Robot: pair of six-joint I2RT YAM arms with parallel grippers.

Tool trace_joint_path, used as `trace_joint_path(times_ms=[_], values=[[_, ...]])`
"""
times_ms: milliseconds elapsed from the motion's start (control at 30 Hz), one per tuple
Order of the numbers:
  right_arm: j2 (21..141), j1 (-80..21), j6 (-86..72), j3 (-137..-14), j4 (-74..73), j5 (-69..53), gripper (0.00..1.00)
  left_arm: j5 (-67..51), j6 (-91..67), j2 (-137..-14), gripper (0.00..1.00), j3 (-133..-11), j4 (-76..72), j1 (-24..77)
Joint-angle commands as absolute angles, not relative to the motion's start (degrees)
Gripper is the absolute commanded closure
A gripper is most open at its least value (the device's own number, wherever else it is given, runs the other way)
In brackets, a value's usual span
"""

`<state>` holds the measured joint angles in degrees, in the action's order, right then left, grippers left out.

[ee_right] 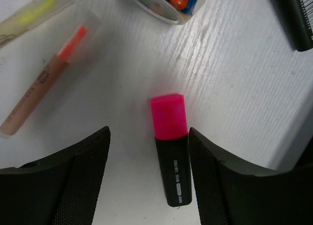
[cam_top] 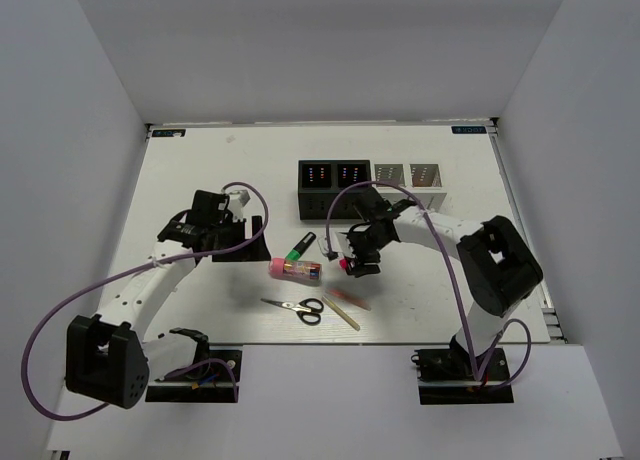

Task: Sort the stationery into containers
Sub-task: Grab a piece of stationery with the right arm

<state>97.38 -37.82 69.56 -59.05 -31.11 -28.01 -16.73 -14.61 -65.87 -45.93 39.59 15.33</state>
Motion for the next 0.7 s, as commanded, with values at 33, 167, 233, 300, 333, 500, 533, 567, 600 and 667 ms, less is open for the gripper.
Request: trace_joint_path(times_ms=[33, 167, 233, 300, 333, 500, 533, 567, 600, 667], values=[[99.49, -38.93, 69.96, -62.40, -29.89, -24.17, 0.32, -16.09, -13.80, -63.63, 0.03, -48.08, 39.82, 15.38], [100.81, -39.81, 69.70, -61.96, -27.86, -20.83, 0.32, -16.17, -13.80, -63.28, 0.03, -48.16, 39.99, 15.38], [101.16, -39.81, 69.96, -61.70, -27.60, -19.69, 0.32, -15.91, -13.80, -62.93, 0.03, -47.99, 39.99, 15.38], [101.42, -39.64, 70.84, -61.79, -28.64, -18.73, 0.34, -15.91, -13.89, -63.02, 0.03, -48.16, 39.99, 15.38], [101.60, -39.81, 71.19, -61.87, -29.00, -18.46, 0.36, -16.08, -13.89, -63.02, 0.03, -48.16, 39.99, 15.38], [103.62, -39.73, 73.74, -62.40, -31.20, -16.35, 0.51, -16.17, -13.89, -62.75, 0.03, -48.08, 40.08, 15.38], [103.80, -39.64, 73.74, -62.32, -31.38, -16.17, 0.55, -16.08, -13.97, -62.67, 0.03, -48.16, 39.99, 15.38], [104.23, -39.64, 73.83, -62.23, -31.55, -16.08, 0.59, -16.00, -13.80, -62.67, 0.03, -47.99, 39.99, 15.38], [104.24, -39.64, 73.74, -62.14, -31.81, -16.26, 0.65, -15.91, -13.89, -62.67, 0.03, -47.99, 39.99, 15.38], [104.50, -39.73, 73.39, -61.88, -31.91, -16.26, 0.70, -15.82, -13.89, -62.67, 0.03, -47.99, 39.99, 15.38]])
